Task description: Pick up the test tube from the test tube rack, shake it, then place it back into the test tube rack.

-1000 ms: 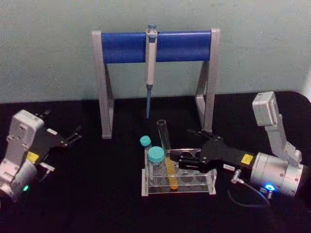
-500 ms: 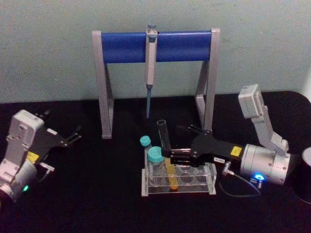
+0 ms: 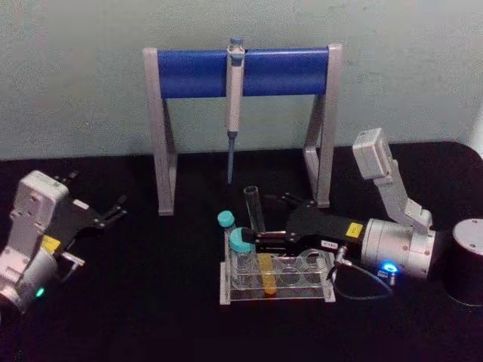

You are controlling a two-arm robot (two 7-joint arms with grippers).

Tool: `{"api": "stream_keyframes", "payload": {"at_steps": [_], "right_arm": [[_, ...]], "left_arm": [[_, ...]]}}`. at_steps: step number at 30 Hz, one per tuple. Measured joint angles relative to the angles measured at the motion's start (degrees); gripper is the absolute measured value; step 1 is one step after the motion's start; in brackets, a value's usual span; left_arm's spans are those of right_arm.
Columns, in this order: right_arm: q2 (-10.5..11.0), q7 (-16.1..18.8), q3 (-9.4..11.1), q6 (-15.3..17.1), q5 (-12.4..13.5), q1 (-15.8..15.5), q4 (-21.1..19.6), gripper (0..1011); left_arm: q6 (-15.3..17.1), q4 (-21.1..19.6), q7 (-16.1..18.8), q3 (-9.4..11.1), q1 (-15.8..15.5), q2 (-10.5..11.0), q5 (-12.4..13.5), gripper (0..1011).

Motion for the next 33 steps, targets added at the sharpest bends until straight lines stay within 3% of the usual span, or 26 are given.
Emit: {"api": "stream_keyframes", "payload": {"at_steps": [17, 33], "right_arm": [[1.33, 0.02, -1.41, 1.7, -1.21, 1.76, -0.94, 1000], [1.28, -0.45, -1.96, 2.36, -1.59, 2.12, -0.62, 1000]], "left_arm": [[0.0, 0.0, 0.0, 0.0, 0.0, 0.0, 0.0, 1001], [0.0, 0.0, 0.0, 0.0, 0.0, 0.0, 0.0, 1001]]}}
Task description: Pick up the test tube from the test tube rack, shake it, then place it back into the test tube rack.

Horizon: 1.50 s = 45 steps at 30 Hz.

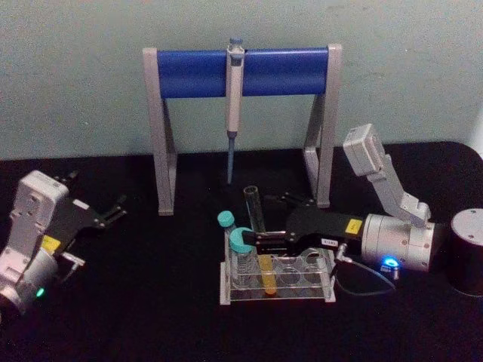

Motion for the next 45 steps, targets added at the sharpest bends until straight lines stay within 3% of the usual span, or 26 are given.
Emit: {"api": "stream_keyframes", "payload": {"at_steps": [10, 21, 22, 23, 34, 37, 45], "right_arm": [[0.0, 0.0, 0.0, 0.0, 0.02, -0.01, 0.02, 995], [-0.01, 0.02, 0.05, 0.02, 0.06, -0.03, 0.02, 731], [0.0, 0.02, 0.05, 0.03, 0.07, -0.03, 0.02, 662], [0.0, 0.03, 0.05, 0.03, 0.07, -0.03, 0.02, 662], [0.0, 0.06, 0.05, 0.05, 0.12, -0.03, 0.02, 276], [-0.01, 0.11, 0.05, 0.05, 0.14, -0.03, 0.02, 230], [0.0, 0.1, 0.05, 0.05, 0.14, -0.03, 0.02, 229]], "left_arm": [[0.0, 0.0, 0.0, 0.0, 0.0, 0.0, 0.0, 1001], [0.0, 0.0, 0.0, 0.0, 0.0, 0.0, 0.0, 1001], [0.0, 0.0, 0.0, 0.0, 0.0, 0.0, 0.0, 1001], [0.0, 0.0, 0.0, 0.0, 0.0, 0.0, 0.0, 1001], [0.0, 0.0, 0.0, 0.0, 0.0, 0.0, 0.0, 1001], [0.0, 0.0, 0.0, 0.0, 0.0, 0.0, 0.0, 1001], [0.0, 0.0, 0.0, 0.0, 0.0, 0.0, 0.0, 1001]]}}
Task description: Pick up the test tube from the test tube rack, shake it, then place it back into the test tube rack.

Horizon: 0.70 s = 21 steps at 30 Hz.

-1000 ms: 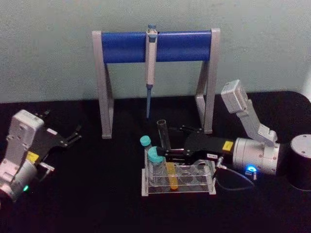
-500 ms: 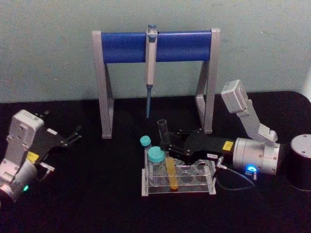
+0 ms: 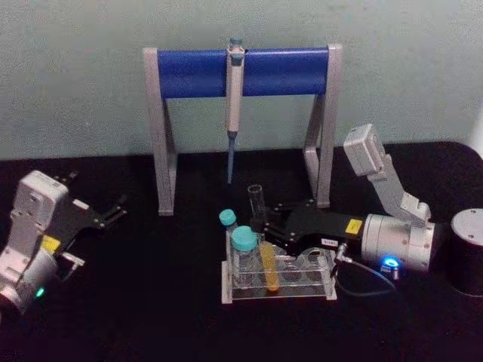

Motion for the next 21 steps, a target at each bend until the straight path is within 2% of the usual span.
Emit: {"api": "stream_keyframes", "payload": {"at_steps": [8, 21], "right_arm": [[0.01, 0.0, 0.12, -0.32, 0.1, -0.19, -0.05, 229], [0.81, -0.07, 1.95, -5.75, 0.78, -3.57, -2.67, 229]], "left_arm": [[0.0, 0.0, 0.0, 0.0, 0.0, 0.0, 0.0, 1001], [0.0, 0.0, 0.0, 0.0, 0.0, 0.0, 0.0, 1001]]}}
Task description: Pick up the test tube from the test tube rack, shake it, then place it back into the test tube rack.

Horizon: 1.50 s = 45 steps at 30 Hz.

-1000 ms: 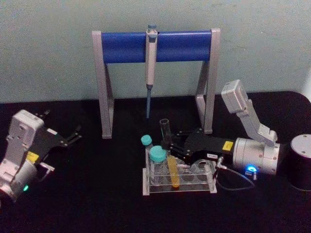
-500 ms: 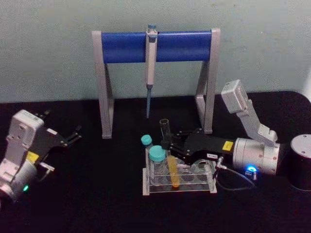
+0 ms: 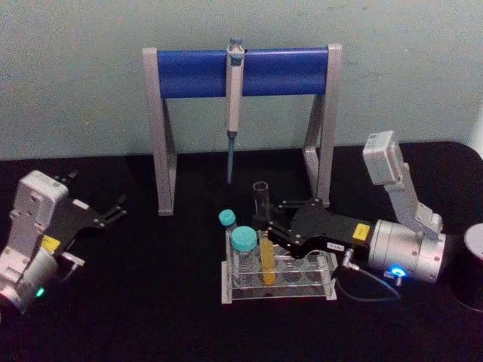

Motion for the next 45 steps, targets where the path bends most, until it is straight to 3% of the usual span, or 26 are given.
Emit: {"api": "stream_keyframes", "payload": {"at_steps": [12, 22, 33, 37, 45], "right_arm": [[0.6, -1.57, 2.8, -4.26, 0.15, -4.12, -3.08, 229], [1.4, -3.41, 5.21, -3.93, 0.6, -5.67, -7.21, 229], [1.47, -9.57, 8.79, -2.04, 0.1, -6.89, -11.28, 229], [0.49, -12.91, 10.33, -1.41, -0.97, -7.4, -11.61, 229], [-1.61, -16.31, 11.88, -1.36, -3.03, -7.65, -10.97, 229]], "left_arm": [[0.0, 0.0, 0.0, 0.0, 0.0, 0.0, 0.0, 1001], [0.0, 0.0, 0.0, 0.0, 0.0, 0.0, 0.0, 1001], [0.0, 0.0, 0.0, 0.0, 0.0, 0.0, 0.0, 1001], [0.0, 0.0, 0.0, 0.0, 0.0, 0.0, 0.0, 1001], [0.0, 0.0, 0.0, 0.0, 0.0, 0.0, 0.0, 1001]]}}
